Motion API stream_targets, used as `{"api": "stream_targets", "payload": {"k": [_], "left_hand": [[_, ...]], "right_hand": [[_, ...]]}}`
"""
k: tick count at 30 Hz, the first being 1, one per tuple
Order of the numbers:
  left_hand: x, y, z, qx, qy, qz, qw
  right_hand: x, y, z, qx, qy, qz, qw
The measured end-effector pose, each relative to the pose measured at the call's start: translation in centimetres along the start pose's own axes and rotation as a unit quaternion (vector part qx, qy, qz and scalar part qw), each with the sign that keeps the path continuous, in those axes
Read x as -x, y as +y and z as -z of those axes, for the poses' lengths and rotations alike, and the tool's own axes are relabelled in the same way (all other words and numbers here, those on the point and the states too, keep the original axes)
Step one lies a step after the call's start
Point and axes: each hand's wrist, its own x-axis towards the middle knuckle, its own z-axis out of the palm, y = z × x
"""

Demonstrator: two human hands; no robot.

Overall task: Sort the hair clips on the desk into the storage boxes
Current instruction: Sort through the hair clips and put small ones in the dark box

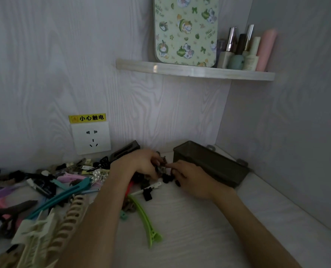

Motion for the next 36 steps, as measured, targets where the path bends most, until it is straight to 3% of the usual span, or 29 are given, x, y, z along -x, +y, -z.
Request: {"api": "stream_targets", "payload": {"k": [3, 9, 12, 15, 18, 21, 27, 31, 34, 36], "left_hand": [[-1.4, 0.2, 0.0, -0.007, 0.018, 0.006, 1.000], [-1.5, -1.4, -0.2, 0.031, 0.080, -0.014, 0.996], [-1.6, -1.8, 0.1, 0.059, 0.112, -0.036, 0.991], [-1.2, -0.9, 1.0, 0.060, 0.173, -0.033, 0.983], [-0.8, 1.7, 1.3, 0.150, 0.271, -0.069, 0.948], [-1.1, 4.9, 0.1, 0.268, 0.339, -0.122, 0.894], [-2.0, 5.4, -1.8, 0.310, 0.226, -0.136, 0.914], [-1.7, 3.0, -0.2, 0.222, 0.173, -0.092, 0.955], [-1.6, 1.3, 0.3, 0.103, 0.091, -0.006, 0.990], [-2.0, -0.1, 0.1, 0.044, 0.066, 0.067, 0.995]], "right_hand": [[0.5, 0.0, 0.6, -0.023, -0.027, -0.002, 0.999], [1.0, 0.1, 1.1, 0.030, 0.053, 0.023, 0.998], [1.1, -0.8, 2.3, -0.029, 0.191, 0.063, 0.979], [1.0, -0.1, 3.5, -0.049, 0.366, 0.023, 0.929], [0.9, 1.4, 4.2, -0.057, 0.406, -0.035, 0.911], [0.8, 2.7, 4.2, -0.036, 0.340, -0.070, 0.937], [2.1, 3.4, 5.4, -0.081, 0.219, -0.118, 0.965], [2.4, 2.2, 5.5, -0.063, 0.107, -0.092, 0.988], [2.0, 1.6, 4.4, 0.037, 0.166, -0.107, 0.980], [1.9, 0.6, 3.5, 0.099, 0.211, -0.115, 0.966]]}}
